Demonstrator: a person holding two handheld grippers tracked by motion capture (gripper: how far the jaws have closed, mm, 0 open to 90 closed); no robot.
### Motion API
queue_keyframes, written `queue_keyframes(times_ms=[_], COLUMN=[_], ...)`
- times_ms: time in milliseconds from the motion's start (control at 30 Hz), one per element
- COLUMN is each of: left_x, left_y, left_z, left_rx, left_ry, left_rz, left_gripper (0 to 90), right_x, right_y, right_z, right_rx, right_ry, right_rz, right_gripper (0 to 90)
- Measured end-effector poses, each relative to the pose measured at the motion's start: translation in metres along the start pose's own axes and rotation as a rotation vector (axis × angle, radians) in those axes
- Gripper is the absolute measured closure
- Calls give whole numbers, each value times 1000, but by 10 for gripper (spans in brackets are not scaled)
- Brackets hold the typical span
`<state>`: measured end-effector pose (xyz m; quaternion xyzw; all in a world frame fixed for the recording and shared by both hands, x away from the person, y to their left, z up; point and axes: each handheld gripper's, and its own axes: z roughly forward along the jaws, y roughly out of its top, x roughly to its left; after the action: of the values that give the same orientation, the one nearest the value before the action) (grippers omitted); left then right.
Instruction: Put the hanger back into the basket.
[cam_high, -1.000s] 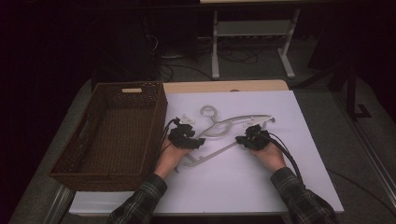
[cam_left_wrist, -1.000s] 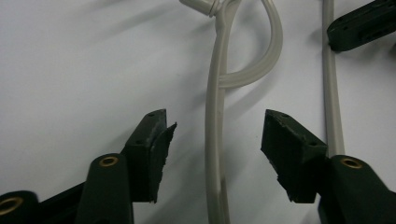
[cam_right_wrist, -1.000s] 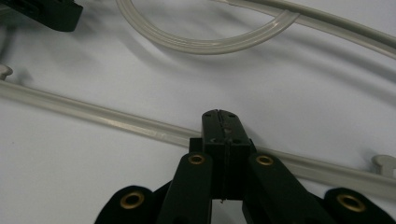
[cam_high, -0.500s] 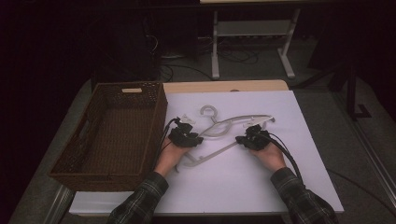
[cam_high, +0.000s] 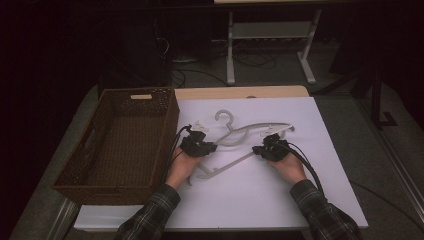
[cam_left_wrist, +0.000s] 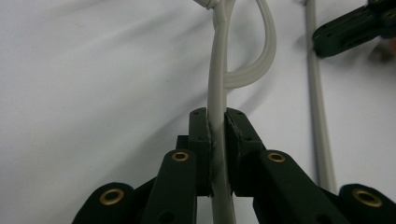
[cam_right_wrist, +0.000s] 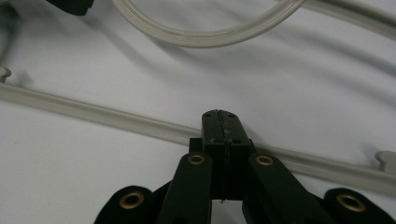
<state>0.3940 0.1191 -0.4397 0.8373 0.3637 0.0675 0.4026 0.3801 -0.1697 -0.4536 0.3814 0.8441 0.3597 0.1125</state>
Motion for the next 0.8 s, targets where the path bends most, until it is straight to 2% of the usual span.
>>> queue_keyframes(times_ms=[67, 100, 133, 200, 367, 467, 700, 800], left_x=[0, 0, -1, -3, -2, -4, -7, -7], left_y=[2, 2, 3, 4, 5, 6, 8, 9], left_z=[-5, -5, -9, -11, -14, -17, -23, -27], left_rx=[-27, -27, -53, -58, -86, -100, -109, -132], left_ry=[-30, -30, -70, -77, -123, -145, -111, -100], left_rz=[-19, -19, -35, -27, -56, -54, -38, -38], left_gripper=[819, 812, 810, 807, 807, 805, 810, 813], right_x=[0, 0, 1, 2, 0, 0, -2, -4], right_y=[0, 0, -2, -2, -2, -2, -2, 1], right_z=[0, 0, 2, 2, 2, 1, 0, -7], right_rx=[18, 18, 16, 19, 17, 17, 15, -21], right_ry=[6, 6, -4, -10, -3, 0, 13, 16], right_rz=[0, 0, -7, -17, -11, -10, 2, 4], right_gripper=[900, 900, 900, 900, 900, 900, 900, 899])
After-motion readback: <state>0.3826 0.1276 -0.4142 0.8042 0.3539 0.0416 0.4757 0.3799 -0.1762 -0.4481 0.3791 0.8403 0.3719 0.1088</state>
